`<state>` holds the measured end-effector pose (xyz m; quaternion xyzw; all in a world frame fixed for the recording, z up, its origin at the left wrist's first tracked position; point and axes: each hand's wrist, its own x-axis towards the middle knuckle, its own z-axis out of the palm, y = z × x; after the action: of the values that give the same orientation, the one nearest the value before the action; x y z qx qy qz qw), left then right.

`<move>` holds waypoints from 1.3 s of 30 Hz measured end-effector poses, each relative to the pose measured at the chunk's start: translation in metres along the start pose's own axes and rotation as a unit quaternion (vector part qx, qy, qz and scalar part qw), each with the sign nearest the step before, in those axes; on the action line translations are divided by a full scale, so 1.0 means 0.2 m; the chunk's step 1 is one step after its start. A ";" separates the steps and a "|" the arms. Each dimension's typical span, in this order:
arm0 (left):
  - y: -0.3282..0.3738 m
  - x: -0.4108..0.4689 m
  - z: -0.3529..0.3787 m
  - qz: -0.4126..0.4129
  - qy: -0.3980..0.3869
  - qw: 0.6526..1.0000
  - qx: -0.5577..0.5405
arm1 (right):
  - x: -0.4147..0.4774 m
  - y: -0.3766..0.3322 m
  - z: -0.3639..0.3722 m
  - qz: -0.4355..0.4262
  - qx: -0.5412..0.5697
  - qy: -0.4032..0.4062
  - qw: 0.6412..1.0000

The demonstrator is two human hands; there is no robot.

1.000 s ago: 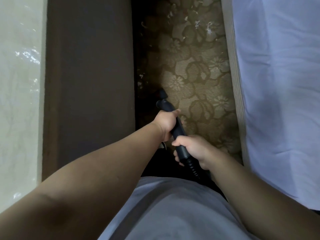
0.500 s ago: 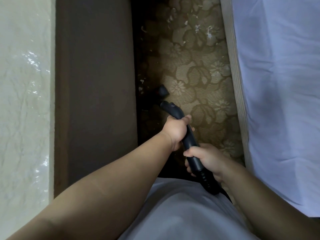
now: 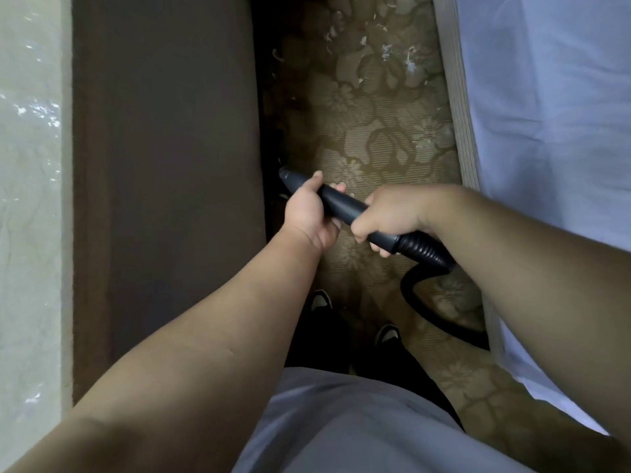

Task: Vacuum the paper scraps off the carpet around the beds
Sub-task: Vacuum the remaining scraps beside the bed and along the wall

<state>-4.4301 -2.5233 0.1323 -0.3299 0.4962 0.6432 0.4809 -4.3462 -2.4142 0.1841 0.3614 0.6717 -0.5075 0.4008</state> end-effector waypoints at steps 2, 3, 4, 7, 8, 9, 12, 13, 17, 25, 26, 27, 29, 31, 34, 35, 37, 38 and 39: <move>0.04 0.03 0.02 0.006 0.000 1.000 0.001 | 0.04 -0.04 -0.03 0.007 0.004 0.000 1.000; 0.06 0.04 0.03 0.009 0.004 1.000 0.004 | 0.05 -0.05 -0.05 0.011 0.005 0.001 1.000; 0.08 0.04 0.05 0.011 0.006 1.000 0.007 | 0.06 -0.06 -0.07 0.016 0.005 0.002 1.000; 0.07 0.04 0.09 0.014 0.013 1.000 0.014 | 0.08 -0.04 -0.09 0.026 0.000 0.007 1.000; 0.04 0.03 0.09 0.012 0.016 1.000 0.018 | 0.08 -0.02 -0.07 0.030 0.002 0.001 1.000; 0.01 0.01 0.09 0.006 0.017 1.000 0.024 | 0.08 0.03 -0.05 0.032 0.006 -0.005 0.999; -0.14 -0.04 0.03 -0.014 0.025 0.999 0.037 | 0.03 0.19 0.08 0.035 0.031 -0.019 0.999; -0.19 -0.06 0.01 -0.019 0.022 0.999 0.036 | 0.01 0.24 0.12 0.032 0.048 -0.021 0.998; -0.41 -0.14 -0.05 -0.023 0.040 0.998 0.045 | -0.10 0.46 0.26 0.010 0.089 -0.025 0.996; -0.85 -0.28 0.02 -0.022 0.074 0.995 0.068 | -0.29 0.91 0.30 0.022 0.119 -0.058 0.991; -0.92 -0.30 0.04 -0.029 0.076 0.995 0.063 | -0.32 0.97 0.28 0.028 0.117 -0.061 0.991; -0.99 -0.31 0.06 -0.037 0.078 0.994 0.060 | -0.35 1.03 0.25 0.034 0.113 -0.064 0.991; -1.14 -0.34 0.10 -0.053 0.085 0.994 0.048 | -0.42 1.14 0.20 0.054 0.109 -0.070 0.990; -1.26 -0.36 0.15 -0.069 0.089 0.993 0.037 | -0.48 1.23 0.16 0.065 0.094 -0.073 0.991; -1.37 -0.40 0.21 -0.074 0.095 0.992 0.029 | -0.53 1.33 0.12 0.056 0.055 -0.061 0.995; -1.38 -0.41 0.22 -0.072 0.098 0.992 0.027 | -0.54 1.34 0.10 0.055 0.050 -0.060 0.995; -1.38 -0.43 0.25 -0.067 0.103 0.992 0.022 | -0.57 1.34 0.07 0.051 0.046 -0.058 0.996; -1.38 -0.44 0.27 -0.064 0.101 0.993 0.020 | -0.58 1.33 0.05 0.047 0.045 -0.058 0.996; -1.37 -0.44 0.29 -0.058 0.097 0.993 0.015 | -0.60 1.32 0.02 0.041 0.045 -0.057 0.997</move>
<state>-4.1400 -2.4822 0.1409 -0.4123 0.5299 0.5717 0.4716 -4.0609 -2.3689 0.1880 0.3764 0.6091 -0.5399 0.4425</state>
